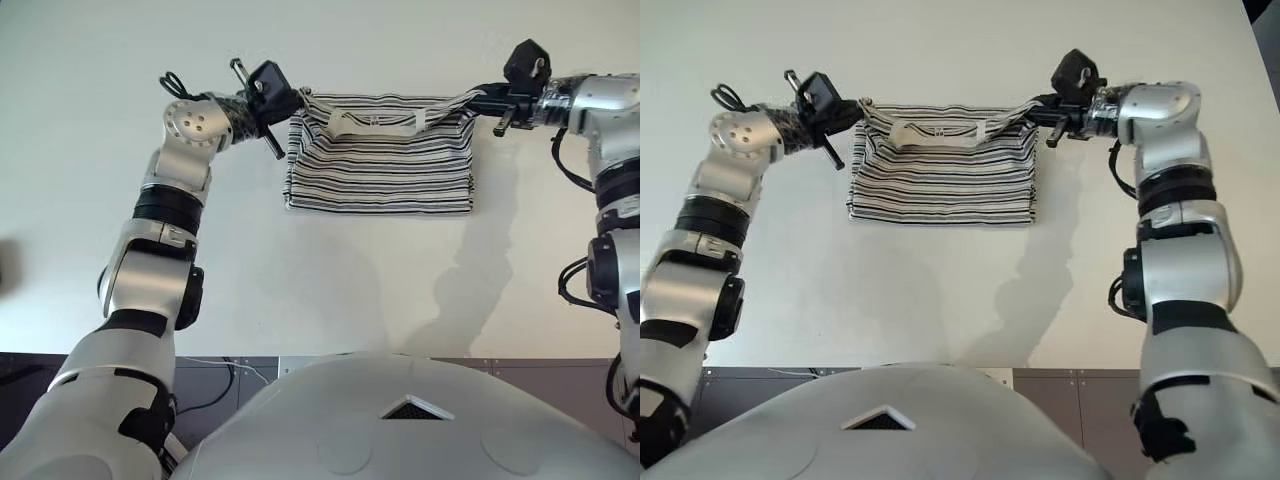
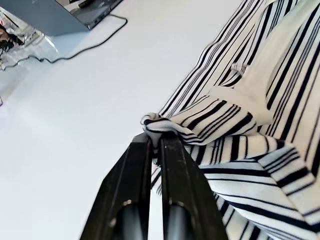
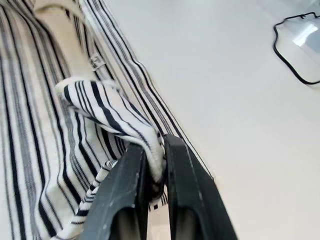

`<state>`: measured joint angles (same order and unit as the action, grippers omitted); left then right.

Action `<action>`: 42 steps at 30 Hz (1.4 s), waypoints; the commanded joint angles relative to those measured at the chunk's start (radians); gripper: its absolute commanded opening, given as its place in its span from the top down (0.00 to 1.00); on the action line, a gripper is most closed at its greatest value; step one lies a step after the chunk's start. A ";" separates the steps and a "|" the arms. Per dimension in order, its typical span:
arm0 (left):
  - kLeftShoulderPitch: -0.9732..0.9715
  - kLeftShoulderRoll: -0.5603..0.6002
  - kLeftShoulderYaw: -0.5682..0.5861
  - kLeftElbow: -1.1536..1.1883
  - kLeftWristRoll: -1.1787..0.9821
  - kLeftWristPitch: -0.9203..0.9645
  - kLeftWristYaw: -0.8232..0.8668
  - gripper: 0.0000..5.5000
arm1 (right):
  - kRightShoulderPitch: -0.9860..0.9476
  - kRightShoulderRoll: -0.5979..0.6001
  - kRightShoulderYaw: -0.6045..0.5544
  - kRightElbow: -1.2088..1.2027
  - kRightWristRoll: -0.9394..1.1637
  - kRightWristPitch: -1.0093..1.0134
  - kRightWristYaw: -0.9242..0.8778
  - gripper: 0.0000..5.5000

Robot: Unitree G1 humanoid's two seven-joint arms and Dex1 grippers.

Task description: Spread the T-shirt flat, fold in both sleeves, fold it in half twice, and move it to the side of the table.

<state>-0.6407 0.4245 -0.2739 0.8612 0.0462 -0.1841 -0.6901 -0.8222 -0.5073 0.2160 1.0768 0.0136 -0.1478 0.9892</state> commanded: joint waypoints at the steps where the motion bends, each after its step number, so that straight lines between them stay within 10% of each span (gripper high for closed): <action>1: -0.052 -0.041 0.010 0.148 0.069 -0.056 0.138 0.85 | -0.054 0.065 -0.046 0.106 -0.029 -0.020 -0.174 0.80; 15: -0.118 -0.051 0.069 0.214 0.143 -0.187 0.370 0.63 | 0.007 0.078 -0.044 0.115 -0.163 -0.179 -0.438 0.36; 27: 0.390 0.125 -0.167 -0.794 0.275 -0.193 0.014 0.63 | 0.036 -0.084 0.355 0.132 -0.666 -0.501 -0.575 0.35; 34: 0.521 0.291 -0.115 -0.809 0.333 -0.090 -0.052 0.63 | 0.166 -0.288 0.414 -0.149 -0.529 -0.717 -0.117 0.35; 42: 0.283 0.202 -0.151 -0.381 0.400 -0.213 0.054 0.63 | 0.435 -0.401 0.363 -0.868 -0.021 -0.199 0.315 0.35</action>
<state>-0.2944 0.6833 -0.3891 0.3489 0.4079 -0.3753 -0.6574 -0.4478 -0.9211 0.5686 0.3344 -0.0767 -0.4882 1.2296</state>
